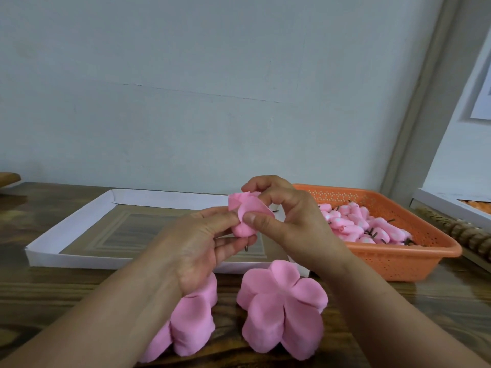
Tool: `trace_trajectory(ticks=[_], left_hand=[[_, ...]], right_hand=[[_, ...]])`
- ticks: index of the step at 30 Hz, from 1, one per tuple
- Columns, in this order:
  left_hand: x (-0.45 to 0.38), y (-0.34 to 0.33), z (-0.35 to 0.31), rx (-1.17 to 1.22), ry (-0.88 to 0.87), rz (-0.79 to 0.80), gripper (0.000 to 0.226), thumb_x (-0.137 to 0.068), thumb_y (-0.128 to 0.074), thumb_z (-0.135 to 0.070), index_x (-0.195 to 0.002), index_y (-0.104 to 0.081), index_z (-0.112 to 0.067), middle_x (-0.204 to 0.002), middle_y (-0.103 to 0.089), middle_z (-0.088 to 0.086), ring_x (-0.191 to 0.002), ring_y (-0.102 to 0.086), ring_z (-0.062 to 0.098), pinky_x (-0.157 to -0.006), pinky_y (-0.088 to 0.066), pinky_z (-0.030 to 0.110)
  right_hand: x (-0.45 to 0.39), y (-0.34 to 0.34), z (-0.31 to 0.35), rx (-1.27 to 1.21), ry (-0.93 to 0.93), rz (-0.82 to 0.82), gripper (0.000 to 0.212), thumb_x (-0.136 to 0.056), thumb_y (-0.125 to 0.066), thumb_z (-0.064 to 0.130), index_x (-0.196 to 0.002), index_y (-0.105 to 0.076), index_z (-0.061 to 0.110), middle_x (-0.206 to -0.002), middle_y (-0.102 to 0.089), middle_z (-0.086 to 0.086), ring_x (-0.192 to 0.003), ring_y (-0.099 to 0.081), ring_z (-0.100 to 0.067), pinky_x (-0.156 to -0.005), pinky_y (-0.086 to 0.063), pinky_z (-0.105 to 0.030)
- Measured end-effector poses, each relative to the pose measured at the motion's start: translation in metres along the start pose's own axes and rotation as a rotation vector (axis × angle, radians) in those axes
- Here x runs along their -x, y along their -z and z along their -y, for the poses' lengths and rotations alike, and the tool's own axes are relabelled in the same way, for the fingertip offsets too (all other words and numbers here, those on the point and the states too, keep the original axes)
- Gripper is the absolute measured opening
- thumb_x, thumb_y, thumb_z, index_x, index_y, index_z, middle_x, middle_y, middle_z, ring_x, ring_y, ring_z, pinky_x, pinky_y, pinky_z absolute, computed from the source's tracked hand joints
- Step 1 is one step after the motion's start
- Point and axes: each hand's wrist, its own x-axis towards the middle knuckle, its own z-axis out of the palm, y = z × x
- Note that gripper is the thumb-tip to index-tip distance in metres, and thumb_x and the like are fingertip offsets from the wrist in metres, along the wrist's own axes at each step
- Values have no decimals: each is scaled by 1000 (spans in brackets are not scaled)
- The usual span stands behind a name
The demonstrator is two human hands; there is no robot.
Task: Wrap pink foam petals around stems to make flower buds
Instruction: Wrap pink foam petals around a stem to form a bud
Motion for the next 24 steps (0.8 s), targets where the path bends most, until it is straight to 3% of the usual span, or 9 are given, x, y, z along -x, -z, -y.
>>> trace_trajectory(ticks=[3,6,13,17,21,24], left_hand=[[2,0,-2,-21,-19,27,44,-65,-69,-12,-106,-67,3,-94,-73,17,-72,-72,21,-60,-57,22],[5,-2,-2,-30,-45,43,42,-64,-67,-16,-102,-67,3,-92,-74,16,-72,-72,21,-59,-57,21],[7,-5,-3,-62,-85,105,53,-62,-71,-27,-106,-68,3,-101,-73,15,-84,-72,20,-69,-59,26],[7,-5,0,-111,-125,72,43,-56,-71,-21,-91,-68,3,-85,-74,13,-76,-73,20,-62,-56,20],[6,-5,-1,-83,-127,36,39,-63,-68,-16,-97,-68,2,-88,-75,13,-73,-73,19,-60,-56,20],[7,-6,-1,-61,-119,23,42,-64,-67,-16,-102,-67,4,-90,-74,14,-72,-73,19,-61,-57,21]], right_hand=[[0,0,1,-29,0,2,11,-78,-68,6,-73,-61,2,-111,-59,-1,-103,-57,-11,-88,-44,-30],[0,2,1,-37,-14,2,13,-79,-69,-1,-71,-60,2,-110,-59,0,-102,-57,-12,-91,-44,-36],[-1,5,1,-55,-46,-19,12,-78,-69,-5,-71,-59,-8,-110,-59,-7,-101,-58,-19,-91,-44,-37],[-1,4,1,-28,-64,-10,16,-80,-69,-1,-73,-59,-11,-110,-59,-5,-100,-58,-15,-89,-44,-35],[-1,5,1,-46,-59,-9,16,-78,-71,-1,-68,-59,3,-105,-60,-8,-96,-58,-12,-89,-42,-31],[-2,7,0,-93,-40,-9,18,-77,-72,-1,-69,-60,9,-99,-61,-11,-92,-58,-14,-89,-43,-36]])
